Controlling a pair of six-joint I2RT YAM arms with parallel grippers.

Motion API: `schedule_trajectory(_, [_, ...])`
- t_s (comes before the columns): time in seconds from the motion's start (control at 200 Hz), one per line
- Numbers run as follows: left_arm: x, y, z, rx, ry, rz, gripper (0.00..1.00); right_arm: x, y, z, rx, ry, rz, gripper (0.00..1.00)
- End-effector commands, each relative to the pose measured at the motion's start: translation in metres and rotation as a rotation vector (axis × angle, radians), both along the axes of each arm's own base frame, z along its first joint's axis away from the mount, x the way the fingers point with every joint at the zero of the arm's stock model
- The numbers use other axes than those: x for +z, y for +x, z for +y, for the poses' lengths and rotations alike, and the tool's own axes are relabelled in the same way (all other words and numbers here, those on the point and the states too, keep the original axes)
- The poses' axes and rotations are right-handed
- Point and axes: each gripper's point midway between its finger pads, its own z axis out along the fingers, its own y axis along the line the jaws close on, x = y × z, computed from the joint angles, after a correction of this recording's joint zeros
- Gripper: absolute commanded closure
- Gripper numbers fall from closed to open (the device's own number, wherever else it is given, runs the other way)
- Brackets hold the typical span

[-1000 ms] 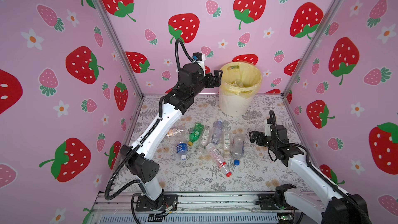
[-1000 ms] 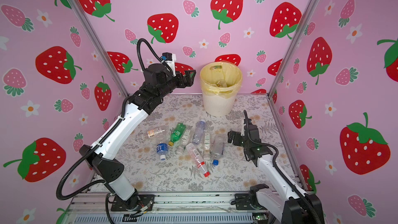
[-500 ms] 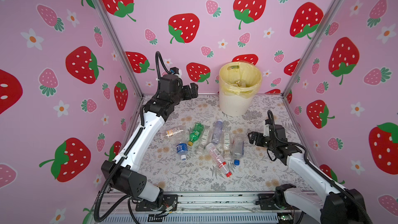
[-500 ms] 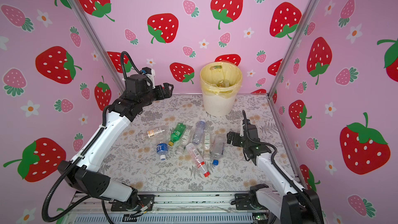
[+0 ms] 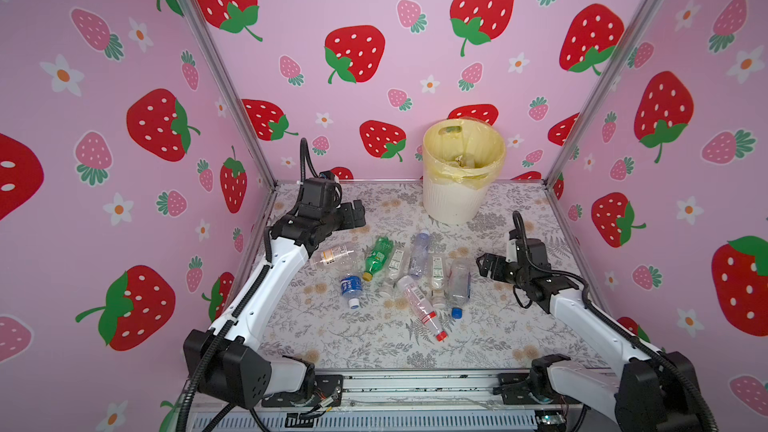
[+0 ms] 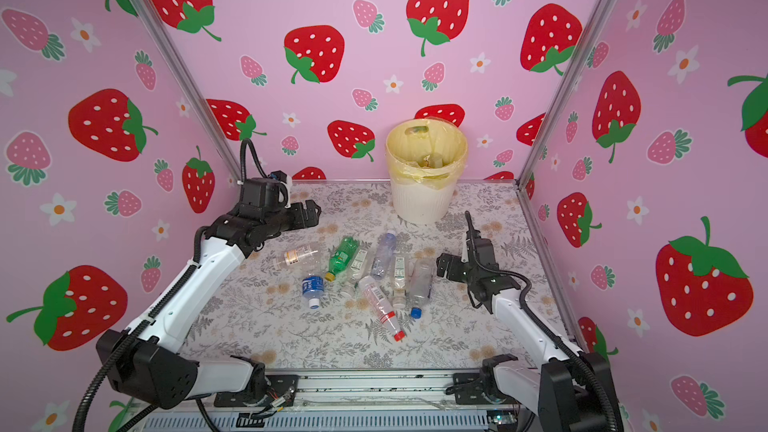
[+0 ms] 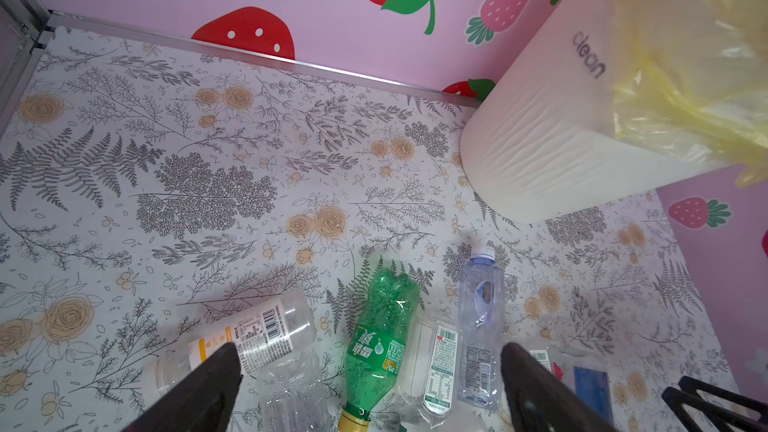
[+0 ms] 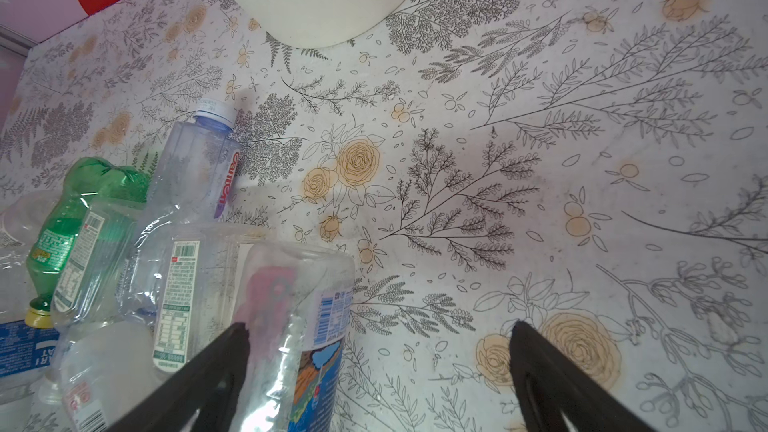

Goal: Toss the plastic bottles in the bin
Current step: 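Lower the right gripper onto the pink-labelled clear bottle while the left hovers over the pile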

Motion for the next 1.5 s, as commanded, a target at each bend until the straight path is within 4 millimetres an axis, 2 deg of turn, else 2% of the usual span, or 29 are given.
schedule_trajectory(0.0, [-0.016, -0.02, 0.009, 0.007, 0.012, 0.046, 0.01, -0.008, -0.008, 0.001, -0.028, 0.045, 0.032, 0.01])
schedule_trajectory(0.105, [-0.021, -0.024, 0.015, 0.023, 0.032, 0.038, 0.01, -0.012, -0.011, 0.004, -0.032, 0.064, 0.049, 0.01])
schedule_trajectory(0.27, [-0.021, -0.023, 0.016, 0.023, 0.029, 0.058, 0.01, -0.015, -0.016, 0.012, -0.027, 0.066, 0.078, 0.01])
schedule_trajectory(0.375, [-0.028, -0.022, 0.017, 0.03, 0.022, 0.086, 0.01, -0.014, -0.02, 0.02, -0.026, 0.062, 0.081, 0.01])
schedule_trajectory(0.715, [-0.035, -0.019, 0.019, 0.036, 0.003, 0.126, 0.01, -0.034, -0.034, 0.04, -0.002, -0.01, 0.134, 0.01])
schedule_trajectory(1.081, [-0.032, -0.02, 0.023, 0.05, -0.007, 0.112, 0.01, -0.027, -0.03, 0.057, 0.019, -0.061, 0.117, 0.0])
schedule_trajectory(1.496, [-0.031, -0.02, 0.025, 0.057, -0.035, 0.114, 0.01, -0.048, -0.032, 0.076, 0.065, -0.06, 0.168, 0.05])
